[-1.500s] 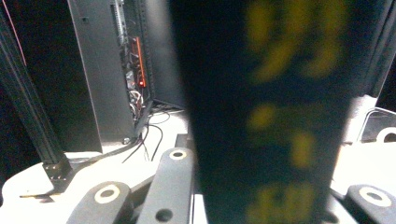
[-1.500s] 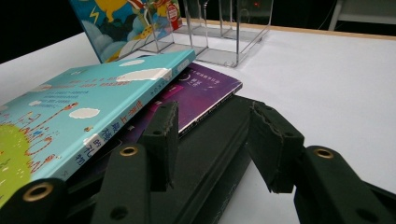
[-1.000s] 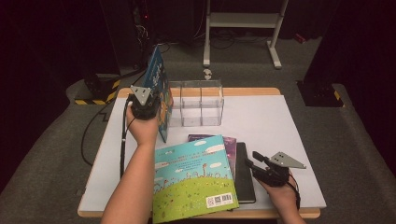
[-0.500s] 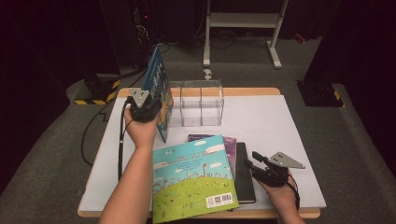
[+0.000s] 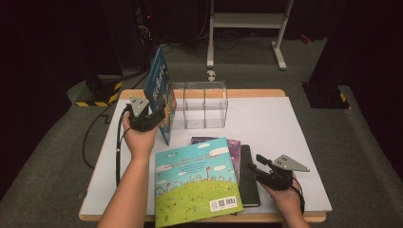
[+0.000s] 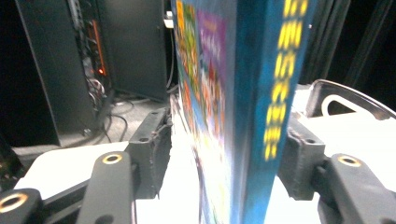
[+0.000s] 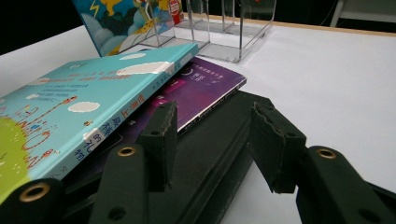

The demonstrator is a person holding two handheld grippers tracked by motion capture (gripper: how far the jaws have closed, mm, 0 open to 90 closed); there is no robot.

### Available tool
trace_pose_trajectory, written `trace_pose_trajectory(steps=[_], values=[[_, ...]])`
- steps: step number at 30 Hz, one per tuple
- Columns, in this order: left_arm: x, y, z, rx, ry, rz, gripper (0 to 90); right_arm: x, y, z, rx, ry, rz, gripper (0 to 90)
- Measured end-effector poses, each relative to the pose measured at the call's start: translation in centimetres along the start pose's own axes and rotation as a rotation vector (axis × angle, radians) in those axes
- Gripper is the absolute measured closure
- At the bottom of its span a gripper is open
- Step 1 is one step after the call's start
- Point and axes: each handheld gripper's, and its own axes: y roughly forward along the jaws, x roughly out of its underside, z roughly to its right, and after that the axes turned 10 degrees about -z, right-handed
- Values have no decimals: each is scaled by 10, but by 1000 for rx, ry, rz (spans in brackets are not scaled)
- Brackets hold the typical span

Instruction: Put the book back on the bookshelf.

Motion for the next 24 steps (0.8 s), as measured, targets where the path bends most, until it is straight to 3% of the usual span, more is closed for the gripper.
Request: trace_pose_trajectory(steps=[6, 12, 16, 18, 24], values=[[6, -11, -5, 30, -14, -53, 309, 0, 0, -1, 0, -1, -2, 518], [12, -26, -11, 62, -48, -109, 306, 0, 1, -1, 0, -2, -5, 518], [17, -36, -15, 52, -42, -130, 304, 0, 1, -1, 0, -2, -6, 518], [19, -43, -19, 62, -56, -141, 302, 0, 1, -1, 0, -3, -6, 518], [29, -59, -26, 85, -46, -168, 294, 0, 2, -2, 1, -6, -6, 518]])
